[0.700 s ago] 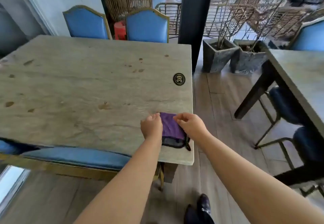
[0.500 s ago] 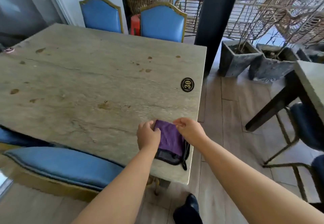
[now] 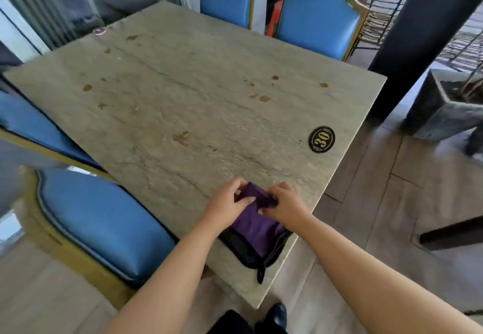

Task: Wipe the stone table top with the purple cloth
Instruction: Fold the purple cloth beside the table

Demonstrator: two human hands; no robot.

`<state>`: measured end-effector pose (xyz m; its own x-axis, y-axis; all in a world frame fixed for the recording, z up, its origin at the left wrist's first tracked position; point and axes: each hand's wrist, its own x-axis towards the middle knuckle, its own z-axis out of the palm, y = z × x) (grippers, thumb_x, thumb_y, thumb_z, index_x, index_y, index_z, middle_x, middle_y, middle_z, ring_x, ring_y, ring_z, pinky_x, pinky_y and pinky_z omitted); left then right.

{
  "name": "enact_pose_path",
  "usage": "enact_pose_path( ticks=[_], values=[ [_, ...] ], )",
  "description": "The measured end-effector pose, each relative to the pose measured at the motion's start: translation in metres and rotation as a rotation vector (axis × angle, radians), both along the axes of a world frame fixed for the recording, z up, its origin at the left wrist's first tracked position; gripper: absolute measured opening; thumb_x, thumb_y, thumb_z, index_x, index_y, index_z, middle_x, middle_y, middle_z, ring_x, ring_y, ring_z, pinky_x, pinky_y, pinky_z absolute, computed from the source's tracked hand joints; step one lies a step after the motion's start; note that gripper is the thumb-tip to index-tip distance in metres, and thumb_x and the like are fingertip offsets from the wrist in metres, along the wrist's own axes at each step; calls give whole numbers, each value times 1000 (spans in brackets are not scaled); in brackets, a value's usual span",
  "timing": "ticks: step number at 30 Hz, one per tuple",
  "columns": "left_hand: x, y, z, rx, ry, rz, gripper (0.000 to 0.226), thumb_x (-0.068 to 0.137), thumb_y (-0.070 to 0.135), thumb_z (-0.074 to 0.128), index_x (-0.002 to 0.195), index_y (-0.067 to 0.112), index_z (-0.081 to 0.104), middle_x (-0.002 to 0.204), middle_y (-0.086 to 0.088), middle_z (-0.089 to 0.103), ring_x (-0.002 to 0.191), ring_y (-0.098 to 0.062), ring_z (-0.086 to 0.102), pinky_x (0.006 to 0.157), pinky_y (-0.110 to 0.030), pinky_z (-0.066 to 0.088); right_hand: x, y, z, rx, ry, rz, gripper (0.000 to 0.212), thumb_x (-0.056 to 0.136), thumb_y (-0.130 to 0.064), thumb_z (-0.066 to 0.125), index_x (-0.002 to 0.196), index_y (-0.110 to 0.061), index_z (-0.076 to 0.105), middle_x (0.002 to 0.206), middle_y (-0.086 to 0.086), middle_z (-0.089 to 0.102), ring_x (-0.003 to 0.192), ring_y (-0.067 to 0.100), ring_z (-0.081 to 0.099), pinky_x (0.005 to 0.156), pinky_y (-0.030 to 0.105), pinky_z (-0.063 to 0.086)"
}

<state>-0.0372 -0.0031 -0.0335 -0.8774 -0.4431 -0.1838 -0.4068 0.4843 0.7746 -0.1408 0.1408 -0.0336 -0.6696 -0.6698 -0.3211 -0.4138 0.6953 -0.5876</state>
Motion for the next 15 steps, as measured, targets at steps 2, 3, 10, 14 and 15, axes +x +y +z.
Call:
enact_pose_path(
  ticks=[2, 3, 10, 14, 15],
  values=[
    [8, -1, 6, 17, 50, -40, 19, 90, 27, 63, 103, 30, 50, 91, 18, 59, 92, -11, 63, 81, -26, 48, -2, -1, 5, -44, -59, 4, 31, 74, -32, 76, 97, -15, 65, 99, 9, 58, 98, 26, 51, 87, 37, 42],
    [11, -2, 9, 2, 63, -46, 18, 92, 29, 61, 104, 31, 48, 88, 18, 58, 89, -11, 63, 78, -27, 49, -1, -1, 9, -80, -115, -6, 25, 75, -29, 76, 91, -16, 62, 90, 7, 59, 89, 24, 54, 81, 38, 44],
    [25, -6, 43, -122, 265, 11, 20, 95, 28, 56, 106, 38, 43, 86, 21, 62, 83, 3, 61, 69, -10, 45, 3, -1, 39, -334, -166, -97, 27, 80, -8, 68, 97, -26, 56, 84, 0, 65, 76, 20, 56, 67, 32, 42],
    [32, -5, 58, -67, 284, 86, 14, 98, 36, 48, 109, 39, 41, 87, 13, 62, 78, -7, 62, 66, -29, 49, 12, 8, 54, -559, -173, -189, 37, 84, 0, 56, 85, -32, 37, 65, -11, 54, 56, 14, 39, 54, 31, 33],
    [31, -4, 60, -31, 268, 96, 13, 98, 38, 46, 109, 40, 39, 85, 14, 61, 75, -6, 61, 62, -29, 48, 16, 11, 58, -612, -161, -194, 36, 83, 4, 51, 82, -29, 39, 61, -13, 48, 56, 12, 36, 54, 29, 31]
  ],
)
